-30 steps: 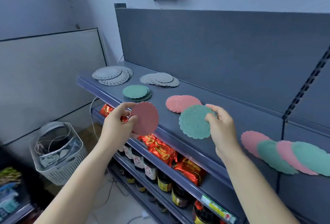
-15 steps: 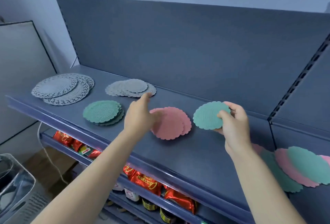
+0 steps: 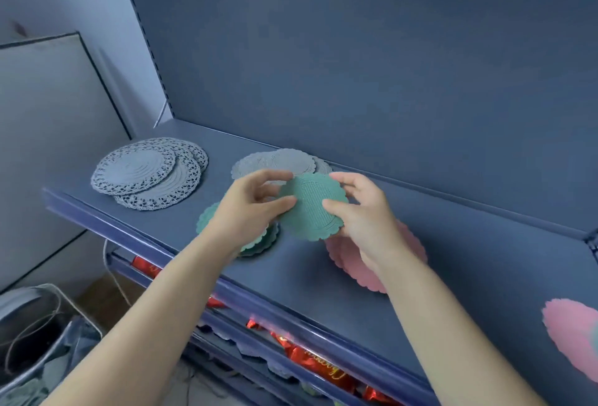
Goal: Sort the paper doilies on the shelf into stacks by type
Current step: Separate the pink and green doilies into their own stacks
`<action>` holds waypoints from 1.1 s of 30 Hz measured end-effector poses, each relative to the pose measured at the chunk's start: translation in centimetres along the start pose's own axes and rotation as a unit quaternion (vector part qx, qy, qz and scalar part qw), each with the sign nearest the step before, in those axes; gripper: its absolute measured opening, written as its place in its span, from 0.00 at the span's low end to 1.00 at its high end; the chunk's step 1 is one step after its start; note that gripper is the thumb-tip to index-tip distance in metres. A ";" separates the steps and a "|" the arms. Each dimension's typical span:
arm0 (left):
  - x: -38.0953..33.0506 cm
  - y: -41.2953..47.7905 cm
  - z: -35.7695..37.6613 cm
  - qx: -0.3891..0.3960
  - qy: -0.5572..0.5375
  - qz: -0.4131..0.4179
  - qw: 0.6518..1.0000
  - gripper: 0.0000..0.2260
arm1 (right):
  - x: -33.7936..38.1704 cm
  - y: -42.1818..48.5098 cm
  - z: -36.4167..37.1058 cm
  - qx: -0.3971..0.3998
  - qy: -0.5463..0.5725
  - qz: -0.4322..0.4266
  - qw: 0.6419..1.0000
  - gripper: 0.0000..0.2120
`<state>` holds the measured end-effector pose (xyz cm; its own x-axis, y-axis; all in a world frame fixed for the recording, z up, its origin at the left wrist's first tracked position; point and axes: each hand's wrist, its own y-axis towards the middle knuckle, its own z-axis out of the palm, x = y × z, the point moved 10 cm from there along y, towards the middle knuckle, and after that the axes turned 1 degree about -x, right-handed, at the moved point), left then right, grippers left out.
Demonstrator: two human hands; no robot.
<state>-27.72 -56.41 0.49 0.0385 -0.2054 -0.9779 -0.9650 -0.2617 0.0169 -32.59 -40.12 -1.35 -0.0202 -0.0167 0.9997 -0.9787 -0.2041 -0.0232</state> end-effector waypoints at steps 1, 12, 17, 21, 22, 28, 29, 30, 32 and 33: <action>0.2 0.2 -2.2 -0.024 0.047 0.007 0.999 0.12 | 0.2 0.2 1.9 0.005 -0.045 -0.014 0.999 0.17; 1.4 -0.2 -10.1 0.004 0.400 0.131 0.907 0.21 | 0.9 -1.1 9.9 0.003 -0.444 -0.090 0.892 0.15; -0.8 -0.5 -7.0 0.017 0.399 0.218 0.890 0.17 | 1.9 -3.8 6.9 -0.013 -0.473 -0.066 0.879 0.14; -3.3 -2.0 -1.3 0.042 0.407 0.290 0.865 0.18 | 3.6 -7.2 1.8 -0.067 -0.518 -0.060 0.850 0.15; -4.0 -2.7 0.7 0.053 0.409 0.312 0.856 0.19 | 3.9 -8.3 -0.1 -0.085 -0.530 -0.058 0.842 0.16; -8.6 -9.7 14.6 0.122 0.411 0.387 0.816 0.21 | 4.2 -16.9 -13.3 -0.152 -0.564 0.011 0.812 0.20; -9.1 -11.2 17.0 0.129 0.408 0.398 0.812 0.22 | 4.0 -18.4 -15.4 -0.148 -0.565 0.022 0.811 0.20; -9.4 -12.7 19.4 0.137 0.406 0.405 0.807 0.22 | 3.8 -20.0 -17.4 -0.143 -0.567 0.031 0.811 0.20; -9.5 -15.2 24.1 0.165 0.407 0.406 0.801 0.23 | 3.3 -23.0 -21.5 -0.145 -0.575 0.048 0.804 0.21; -9.5 -16.3 26.4 0.175 0.409 0.408 0.797 0.23 | 3.1 -24.5 -23.5 -0.148 -0.581 0.054 0.798 0.22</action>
<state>-19.24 -25.30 3.97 -0.6207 -0.7566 -0.2055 -0.7636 0.5239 0.3775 -13.54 -12.14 2.57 -0.0727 -0.9507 0.3014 -0.9929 0.0975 0.0680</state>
